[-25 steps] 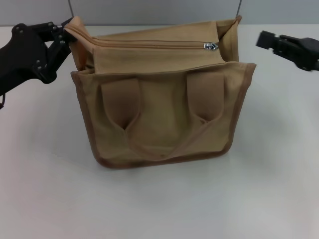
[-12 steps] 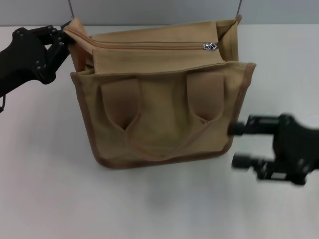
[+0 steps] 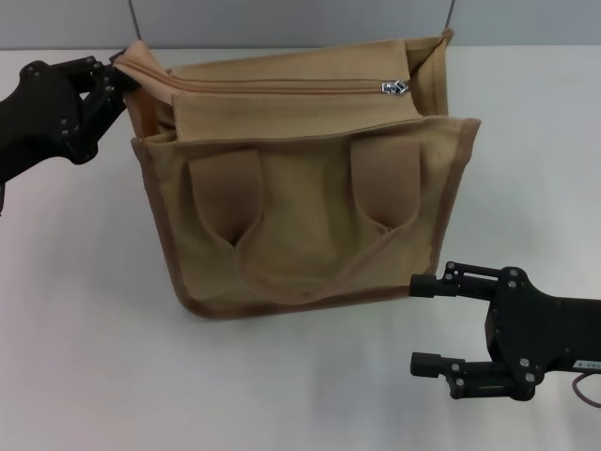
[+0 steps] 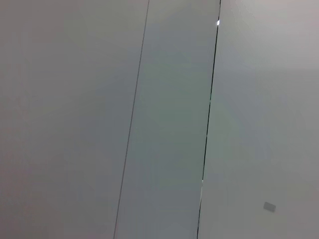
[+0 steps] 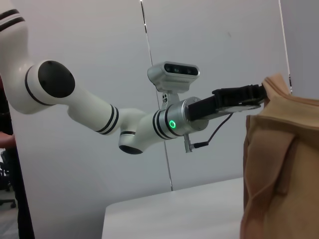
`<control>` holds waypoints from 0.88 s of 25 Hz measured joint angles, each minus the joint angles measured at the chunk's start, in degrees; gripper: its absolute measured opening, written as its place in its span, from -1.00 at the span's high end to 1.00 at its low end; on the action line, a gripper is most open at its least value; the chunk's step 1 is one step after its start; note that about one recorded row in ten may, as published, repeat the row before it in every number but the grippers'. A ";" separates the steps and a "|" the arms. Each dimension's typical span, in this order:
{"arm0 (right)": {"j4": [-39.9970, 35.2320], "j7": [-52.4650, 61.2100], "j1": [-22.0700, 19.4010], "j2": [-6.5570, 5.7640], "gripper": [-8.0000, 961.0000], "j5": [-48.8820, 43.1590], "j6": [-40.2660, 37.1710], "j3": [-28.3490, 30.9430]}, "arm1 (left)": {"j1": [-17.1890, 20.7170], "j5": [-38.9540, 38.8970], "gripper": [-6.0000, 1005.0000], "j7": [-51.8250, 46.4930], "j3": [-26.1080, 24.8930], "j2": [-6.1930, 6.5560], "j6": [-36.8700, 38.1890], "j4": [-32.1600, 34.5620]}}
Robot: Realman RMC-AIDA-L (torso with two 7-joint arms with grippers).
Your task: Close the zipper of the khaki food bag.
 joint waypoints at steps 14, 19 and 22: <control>0.41 0.29 0.79 0.04 -0.60 0.35 -0.45 0.14 | 3.71 6.49 0.45 -11.40 0.14 6.45 5.54 7.35; 0.90 0.78 1.43 0.10 -0.60 0.30 -0.18 -0.10 | 6.95 6.06 0.19 -15.02 0.88 12.08 12.45 8.93; 1.58 0.77 1.75 0.12 -0.60 0.14 -0.14 -0.11 | 8.40 4.02 0.03 -13.56 3.26 11.75 12.52 8.81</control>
